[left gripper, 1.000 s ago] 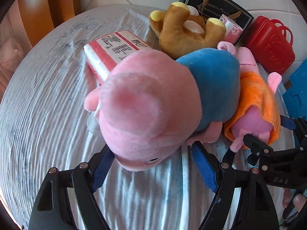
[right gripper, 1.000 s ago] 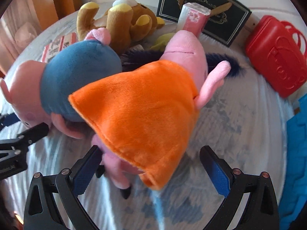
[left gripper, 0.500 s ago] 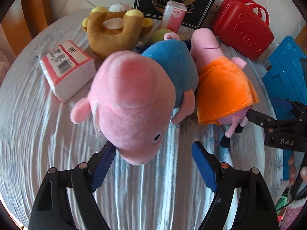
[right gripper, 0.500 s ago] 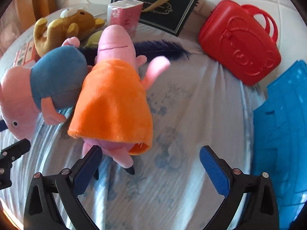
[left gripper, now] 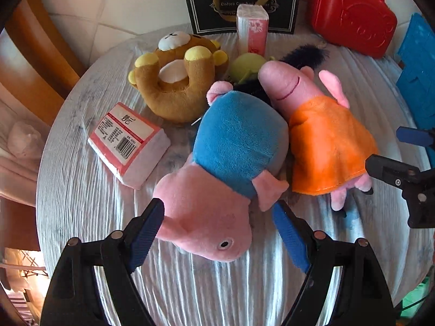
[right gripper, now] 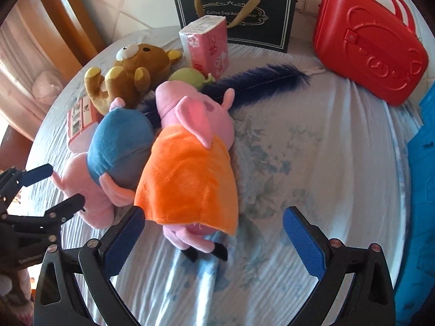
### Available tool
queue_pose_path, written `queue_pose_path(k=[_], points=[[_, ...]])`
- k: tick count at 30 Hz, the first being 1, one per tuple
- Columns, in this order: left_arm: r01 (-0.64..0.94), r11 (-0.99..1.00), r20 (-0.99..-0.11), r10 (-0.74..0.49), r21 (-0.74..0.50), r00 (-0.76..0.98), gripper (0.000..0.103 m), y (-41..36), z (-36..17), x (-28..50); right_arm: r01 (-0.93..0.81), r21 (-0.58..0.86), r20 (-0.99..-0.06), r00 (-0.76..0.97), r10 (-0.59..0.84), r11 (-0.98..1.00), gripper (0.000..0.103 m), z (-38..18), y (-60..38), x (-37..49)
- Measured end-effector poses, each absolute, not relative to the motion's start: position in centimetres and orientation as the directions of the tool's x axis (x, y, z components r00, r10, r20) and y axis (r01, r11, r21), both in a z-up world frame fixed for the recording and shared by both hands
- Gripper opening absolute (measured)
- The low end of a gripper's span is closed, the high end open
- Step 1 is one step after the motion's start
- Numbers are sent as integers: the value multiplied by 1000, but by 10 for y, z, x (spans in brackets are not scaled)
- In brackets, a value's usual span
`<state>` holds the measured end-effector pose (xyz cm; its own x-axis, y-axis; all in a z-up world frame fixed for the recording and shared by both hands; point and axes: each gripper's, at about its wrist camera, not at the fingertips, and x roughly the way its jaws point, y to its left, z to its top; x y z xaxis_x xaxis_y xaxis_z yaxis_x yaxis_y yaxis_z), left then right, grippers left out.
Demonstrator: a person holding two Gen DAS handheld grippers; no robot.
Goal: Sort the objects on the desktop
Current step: 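Reach the left tool to the blue-shirt pig while the right reaches the orange-dress pig, then close the left tool on the blue-shirt pig while the right closes on the orange-dress pig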
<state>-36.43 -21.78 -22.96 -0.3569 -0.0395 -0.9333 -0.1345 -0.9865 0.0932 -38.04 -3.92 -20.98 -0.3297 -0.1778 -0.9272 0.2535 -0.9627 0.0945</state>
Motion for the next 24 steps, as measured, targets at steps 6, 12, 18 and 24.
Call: queue_pose_path(k=[6,12,18,24], points=[[-153,-983,-945,-50,104,-324,84,-212,-252,-378,243,102,-943,-285,-171,-965,103,-228,-51,-394],[-157,-982,-945,-52,107,-322,89,-217,-264,-392,242,116,-956,-235,-174,-963,103,-249,-61,-408],[-163,-984,-945,-14,71,-327,90,-223,-267,-397,230,161,-958,-197,-208,-960,103,-263,-68,-420],[-142,-987,-929,-13,70,-370,77,-225,-262,-387,211,214,-956,-155,-249,-954,97,-282,-73,-426]])
